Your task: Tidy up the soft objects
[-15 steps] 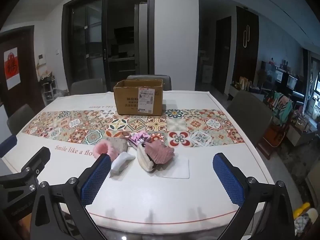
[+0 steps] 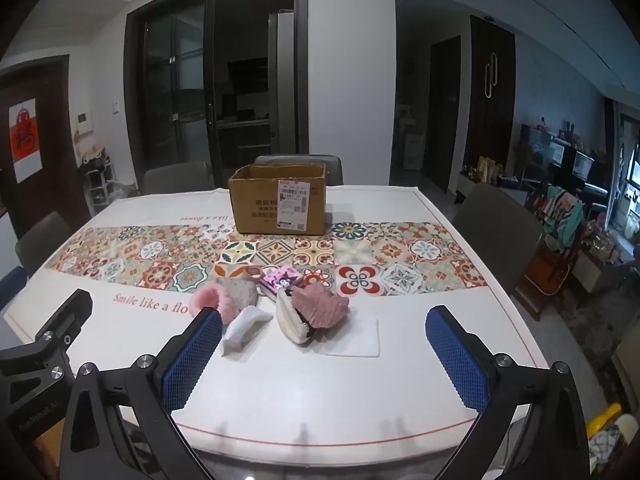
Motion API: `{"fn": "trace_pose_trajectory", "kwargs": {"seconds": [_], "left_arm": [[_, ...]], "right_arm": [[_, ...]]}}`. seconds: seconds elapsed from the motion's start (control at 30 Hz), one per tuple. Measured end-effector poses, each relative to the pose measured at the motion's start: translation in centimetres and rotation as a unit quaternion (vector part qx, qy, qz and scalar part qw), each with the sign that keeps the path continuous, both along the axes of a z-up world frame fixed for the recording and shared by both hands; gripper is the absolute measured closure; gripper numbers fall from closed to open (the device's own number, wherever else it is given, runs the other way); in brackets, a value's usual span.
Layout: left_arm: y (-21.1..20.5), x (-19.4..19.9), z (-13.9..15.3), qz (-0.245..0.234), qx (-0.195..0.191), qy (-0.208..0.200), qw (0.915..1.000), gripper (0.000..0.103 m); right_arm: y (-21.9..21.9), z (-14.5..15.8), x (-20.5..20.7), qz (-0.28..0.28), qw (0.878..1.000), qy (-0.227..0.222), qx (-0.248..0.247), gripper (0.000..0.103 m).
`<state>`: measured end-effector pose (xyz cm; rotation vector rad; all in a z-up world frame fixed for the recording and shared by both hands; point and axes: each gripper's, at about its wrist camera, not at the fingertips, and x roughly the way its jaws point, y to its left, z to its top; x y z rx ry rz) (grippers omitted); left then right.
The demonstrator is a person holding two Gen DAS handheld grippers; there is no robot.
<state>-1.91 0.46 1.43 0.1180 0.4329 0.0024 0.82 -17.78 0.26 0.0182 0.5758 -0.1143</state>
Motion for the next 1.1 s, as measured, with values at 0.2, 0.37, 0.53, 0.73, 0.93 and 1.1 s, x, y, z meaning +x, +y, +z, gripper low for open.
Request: {"fn": "trace_pose_trajectory", "kwargs": {"seconds": [0.2, 0.37, 0.53, 0.73, 0.93, 1.1], "left_arm": [[-0.2, -0.1, -0.3, -0.005, -0.001, 0.002, 1.0000, 0.000], [-0.2, -0.4, -0.2, -0.006, -0.002, 0.001, 1.0000, 0.000], [-0.1, -0.4, -0.3, -0.008, -0.003, 0.001, 1.0000, 0.000], [-0.4, -0.7, -0.1, -0.011, -0.002, -0.004, 0.9999, 0.000], [-0.5, -0.8, -0.1, -0.011, -0.001, -0.004, 0.9999, 0.000], [-0.5, -0.9, -0.1, -0.012, -0.001, -0.004, 0.9999, 0.000]], "right_arm": [[0.2, -0.8, -1.1, -0.001, 1.000, -0.009, -0.004, 0.000], [0.2, -0.7, -1.4, -0.003, 1.000, -0.012, -0.003, 0.000], [0.1, -0.6, -1.6, -0.003, 1.000, -0.012, -0.006, 0.000], [-0.2, -0.3, -2.0, -0.008, 1.000, -0.013, -0.004, 0.000], [-0.5, -0.4, -2.2, -0.009, 1.000, -0.015, -0.004, 0.000], [-0.5, -0.4, -2.2, -0.009, 1.000, -0.014, -0.004, 0.000]]}}
